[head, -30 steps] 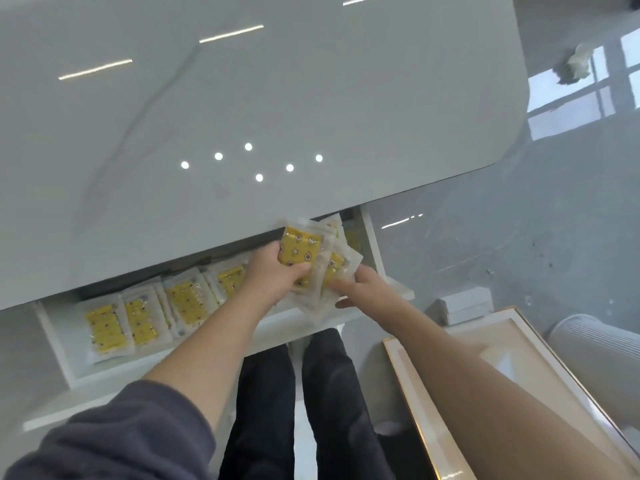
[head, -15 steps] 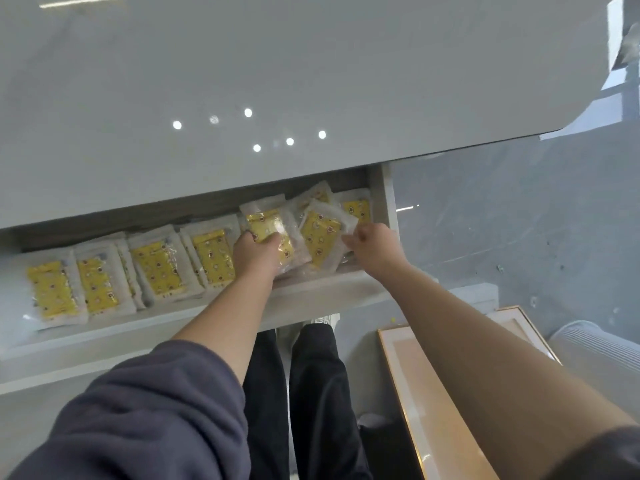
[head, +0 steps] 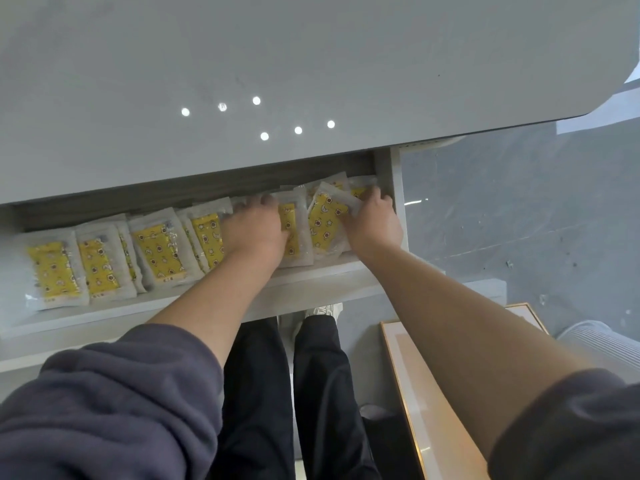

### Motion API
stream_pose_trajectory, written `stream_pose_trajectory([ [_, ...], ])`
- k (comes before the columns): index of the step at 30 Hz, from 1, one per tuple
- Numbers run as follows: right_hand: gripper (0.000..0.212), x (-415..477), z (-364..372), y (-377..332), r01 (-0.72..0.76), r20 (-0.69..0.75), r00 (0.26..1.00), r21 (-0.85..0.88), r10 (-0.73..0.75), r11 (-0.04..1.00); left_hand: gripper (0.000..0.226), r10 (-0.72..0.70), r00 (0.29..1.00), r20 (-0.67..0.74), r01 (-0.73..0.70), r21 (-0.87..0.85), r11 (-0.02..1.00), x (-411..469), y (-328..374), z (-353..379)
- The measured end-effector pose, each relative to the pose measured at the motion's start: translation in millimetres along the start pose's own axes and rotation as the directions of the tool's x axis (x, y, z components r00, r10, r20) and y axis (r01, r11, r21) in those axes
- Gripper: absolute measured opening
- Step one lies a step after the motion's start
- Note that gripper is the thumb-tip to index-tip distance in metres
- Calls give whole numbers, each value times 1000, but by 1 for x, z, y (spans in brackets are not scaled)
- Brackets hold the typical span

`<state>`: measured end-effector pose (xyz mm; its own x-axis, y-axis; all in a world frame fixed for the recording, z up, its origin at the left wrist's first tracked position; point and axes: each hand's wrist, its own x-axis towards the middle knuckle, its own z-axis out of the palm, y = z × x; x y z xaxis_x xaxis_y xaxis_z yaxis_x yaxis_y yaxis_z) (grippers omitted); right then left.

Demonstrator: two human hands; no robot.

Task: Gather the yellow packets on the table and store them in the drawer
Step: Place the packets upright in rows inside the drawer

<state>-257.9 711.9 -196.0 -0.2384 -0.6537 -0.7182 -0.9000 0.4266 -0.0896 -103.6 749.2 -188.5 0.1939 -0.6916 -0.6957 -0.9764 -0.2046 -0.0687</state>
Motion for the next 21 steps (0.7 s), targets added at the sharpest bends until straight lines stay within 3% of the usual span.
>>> stream_pose_trajectory([
  [2, 33, 2, -3, -1, 80, -44, 996, -41, -81, 996, 68, 77, 990, -114, -82, -34, 996, 0, 3, 6],
  [7, 24, 5, -25, -1, 180, -58, 982, -10, -181, 984, 90, 118, 986, -117, -120, -9, 993, 4, 4, 28],
  [9, 33, 5, -38, -2, 290, -18, 955, -181, -298, 940, 91, 130, 979, -158, -132, -3, 991, 3, 3, 30],
  [12, 46, 6, -51, -3, 450, 87, 884, -431, -460, 782, 86, 193, 960, -203, -213, -81, 974, 3, 8, 25],
  [17, 48, 13, -49, -4, 384, 132, 918, -536, -374, 751, 83, 326, 936, -134, -344, -153, 926, 15, 24, 18],
  [21, 45, 10, -47, -6, 377, 144, 918, -611, -371, 696, 73, 354, 930, -100, -365, -144, 920, 14, 23, 17],
])
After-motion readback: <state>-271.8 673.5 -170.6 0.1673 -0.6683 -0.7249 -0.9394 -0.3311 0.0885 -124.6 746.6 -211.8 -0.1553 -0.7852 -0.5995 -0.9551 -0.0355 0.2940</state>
